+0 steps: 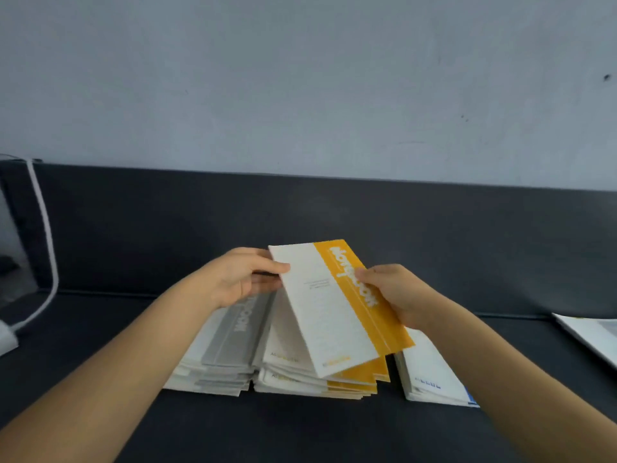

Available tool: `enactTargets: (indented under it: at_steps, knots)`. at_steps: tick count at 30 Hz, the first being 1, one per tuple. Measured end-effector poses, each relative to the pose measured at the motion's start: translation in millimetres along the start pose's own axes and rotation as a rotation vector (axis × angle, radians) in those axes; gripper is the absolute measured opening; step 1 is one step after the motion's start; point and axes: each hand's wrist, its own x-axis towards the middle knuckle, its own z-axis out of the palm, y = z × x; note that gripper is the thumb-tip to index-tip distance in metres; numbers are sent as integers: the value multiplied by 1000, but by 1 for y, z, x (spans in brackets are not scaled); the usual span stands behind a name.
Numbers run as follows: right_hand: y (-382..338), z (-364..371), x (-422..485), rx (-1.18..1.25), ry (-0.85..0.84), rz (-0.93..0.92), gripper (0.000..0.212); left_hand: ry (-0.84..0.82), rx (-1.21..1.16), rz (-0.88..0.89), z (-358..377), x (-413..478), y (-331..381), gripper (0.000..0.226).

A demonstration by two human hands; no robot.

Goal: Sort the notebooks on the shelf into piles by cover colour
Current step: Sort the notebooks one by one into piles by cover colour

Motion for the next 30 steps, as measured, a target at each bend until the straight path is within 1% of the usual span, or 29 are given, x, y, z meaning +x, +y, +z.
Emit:
enactTargets:
  at_steps: [2, 3, 4, 5, 6, 7, 9, 10, 11, 13, 16, 18, 19, 21, 23, 24, 26, 28, 30]
  knots:
    - [13, 9, -2, 44, 29, 92, 18, 102, -31, 11, -1, 5, -8, 54]
    - [17, 14, -4, 41, 47, 100, 15, 139, 43, 36, 1, 8, -13, 59]
    - [21, 20, -5, -6, 88, 85, 14, 154, 178, 71, 4, 10, -18, 59]
    - [26, 25, -3, -92, 153, 43, 12, 157, 363, 113, 9, 10, -24, 57]
    - [29, 30, -2, -230, 224, -15, 10, 141, 590, 173, 14, 9, -29, 55]
    - [32, 34, 0, -385, 261, -75, 13, 94, 859, 239, 19, 7, -33, 57]
    - [40, 39, 5, -700, 238, -101, 34, -62, 1363, 355, 27, 1, -38, 60]
    - [43, 40, 5, -778, 197, -79, 41, -133, 1514, 380, 30, -1, -39, 57]
    - [45, 39, 4, -799, 157, -70, 44, -176, 1582, 348, 31, -2, -39, 53]
    - [50, 29, -2, -769, 136, -110, 43, -177, 1615, 297, 35, -3, -36, 52]
    - [59, -8, -9, -836, 232, -236, 46, -128, 1701, 305, 61, -2, -30, 62]
    - [67, -48, -14, -905, 283, -260, 46, -131, 1729, 319, 95, -5, -25, 68]
    - [72, -70, -17, -917, 299, -248, 45, -141, 1731, 353, 115, -7, -24, 70]
    - [83, -116, -25, -912, 347, -241, 40, -169, 1714, 419, 162, -10, -26, 72]
    - [97, -166, -35, -917, 415, -245, 39, -207, 1675, 448, 212, -11, -36, 75]
    - [107, -193, -40, -935, 439, -224, 40, -230, 1650, 465, 240, -10, -43, 76]
    - [129, -248, -49, -1023, 435, -111, 46, -277, 1578, 475, 297, -8, -60, 74]
    - [155, -304, -55, -1112, 415, 10, 53, -322, 1453, 394, 356, -3, -79, 71]
    - [179, -346, -58, -1196, 359, 75, 54, -351, 1276, 292, 411, 6, -101, 72]
